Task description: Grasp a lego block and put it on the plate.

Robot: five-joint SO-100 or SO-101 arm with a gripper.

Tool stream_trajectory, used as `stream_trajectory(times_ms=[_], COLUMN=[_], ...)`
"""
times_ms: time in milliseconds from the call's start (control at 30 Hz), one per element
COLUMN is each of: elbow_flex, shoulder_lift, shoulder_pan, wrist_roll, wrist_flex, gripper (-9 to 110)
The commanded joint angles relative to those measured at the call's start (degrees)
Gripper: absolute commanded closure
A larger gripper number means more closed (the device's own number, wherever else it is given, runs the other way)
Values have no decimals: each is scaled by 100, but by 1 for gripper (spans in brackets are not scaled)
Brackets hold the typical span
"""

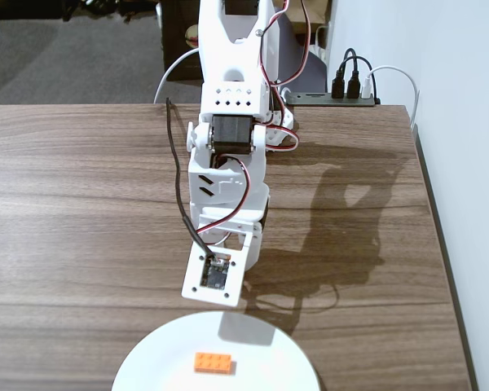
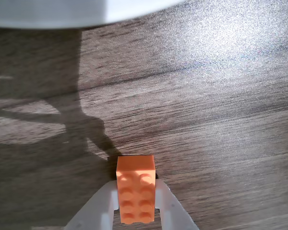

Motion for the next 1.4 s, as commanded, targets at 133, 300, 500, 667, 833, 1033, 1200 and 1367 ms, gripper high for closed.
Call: stream_trajectory(times_ms=[133,300,500,667,833,1033,1200,1367], elbow_flex=[-519,-861,-1354,-1670,-1890,-2549,-3252,-3981], shoulder_lift=[527,879,1345,1415,1204,404,-501,-1292], shoulder_pan=[-88,-88,-35,-9,62,88,-35,-202], wrist_roll=[-123,-193,-334,-343,-360,-334,-255,-141], wrist_flex=[325,580,712,571,316,264,299,360], gripper=[95,95,95,95,95,95,95,95])
